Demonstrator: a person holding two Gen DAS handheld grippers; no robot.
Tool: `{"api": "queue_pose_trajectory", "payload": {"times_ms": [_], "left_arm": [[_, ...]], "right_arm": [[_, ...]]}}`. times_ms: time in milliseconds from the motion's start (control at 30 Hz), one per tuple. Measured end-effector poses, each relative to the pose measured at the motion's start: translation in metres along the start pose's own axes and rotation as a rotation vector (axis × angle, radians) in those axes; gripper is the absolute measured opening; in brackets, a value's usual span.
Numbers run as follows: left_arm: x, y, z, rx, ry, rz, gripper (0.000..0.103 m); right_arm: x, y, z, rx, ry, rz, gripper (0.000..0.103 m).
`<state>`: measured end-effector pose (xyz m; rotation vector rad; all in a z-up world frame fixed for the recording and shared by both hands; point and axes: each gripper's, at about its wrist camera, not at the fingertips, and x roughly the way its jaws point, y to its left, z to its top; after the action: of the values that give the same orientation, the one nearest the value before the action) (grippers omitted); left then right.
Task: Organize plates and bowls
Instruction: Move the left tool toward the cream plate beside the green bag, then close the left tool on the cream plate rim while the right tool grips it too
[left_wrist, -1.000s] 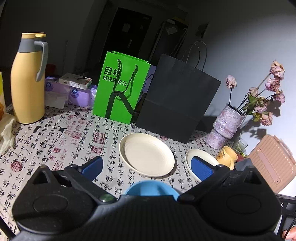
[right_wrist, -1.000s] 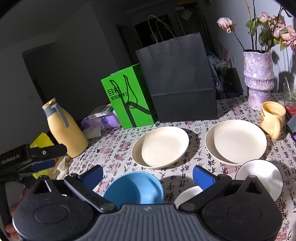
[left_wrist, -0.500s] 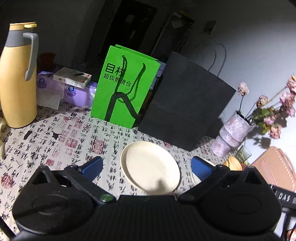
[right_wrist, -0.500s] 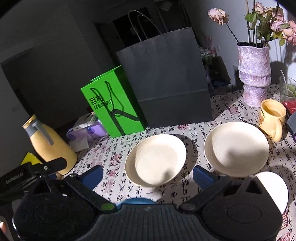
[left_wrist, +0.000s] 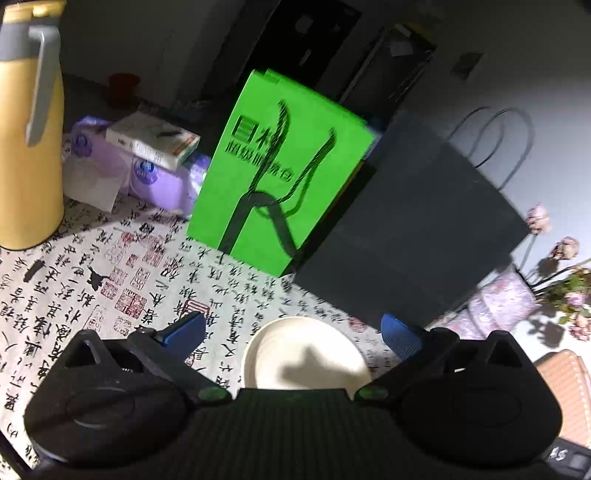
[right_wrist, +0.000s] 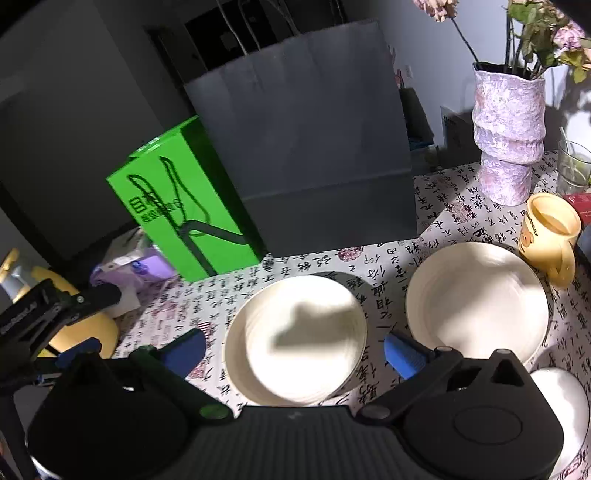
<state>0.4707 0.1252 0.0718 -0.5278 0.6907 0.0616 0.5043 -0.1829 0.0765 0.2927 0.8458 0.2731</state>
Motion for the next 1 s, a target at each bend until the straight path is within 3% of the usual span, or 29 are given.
{"api": "queue_pose_trajectory", "payload": {"times_ms": [333, 467, 667, 800, 833, 1000], "left_arm": [[0.066, 0.042, -0.016, -0.020, 0.094, -0.063, 0.103], [0.088, 0.051, -0.022, -0.035, 0.143, -0.030, 0.103], [0.114, 0.057, -0.031, -0.012, 0.216, 0.011, 0.096], [0.125, 0.055, -0.036, 0.018, 0.250, 0.034, 0.088], [0.127, 0.054, -0.037, 0.027, 0.258, 0.034, 0.087], [0.135, 0.051, -0.042, 0.049, 0.274, 0.040, 0.087]], "right_arm": [[0.064, -0.003, 0.008, -0.054, 0.042, -0.044, 0.101], [0.089, -0.005, 0.005, -0.081, 0.063, -0.092, 0.096], [0.120, -0.010, 0.003, -0.133, 0.082, -0.133, 0.086], [0.138, -0.014, 0.000, -0.156, 0.107, -0.156, 0.071], [0.142, -0.015, 0.000, -0.159, 0.115, -0.162, 0.066], [0.160, -0.022, -0.006, -0.171, 0.152, -0.205, 0.058]]}}
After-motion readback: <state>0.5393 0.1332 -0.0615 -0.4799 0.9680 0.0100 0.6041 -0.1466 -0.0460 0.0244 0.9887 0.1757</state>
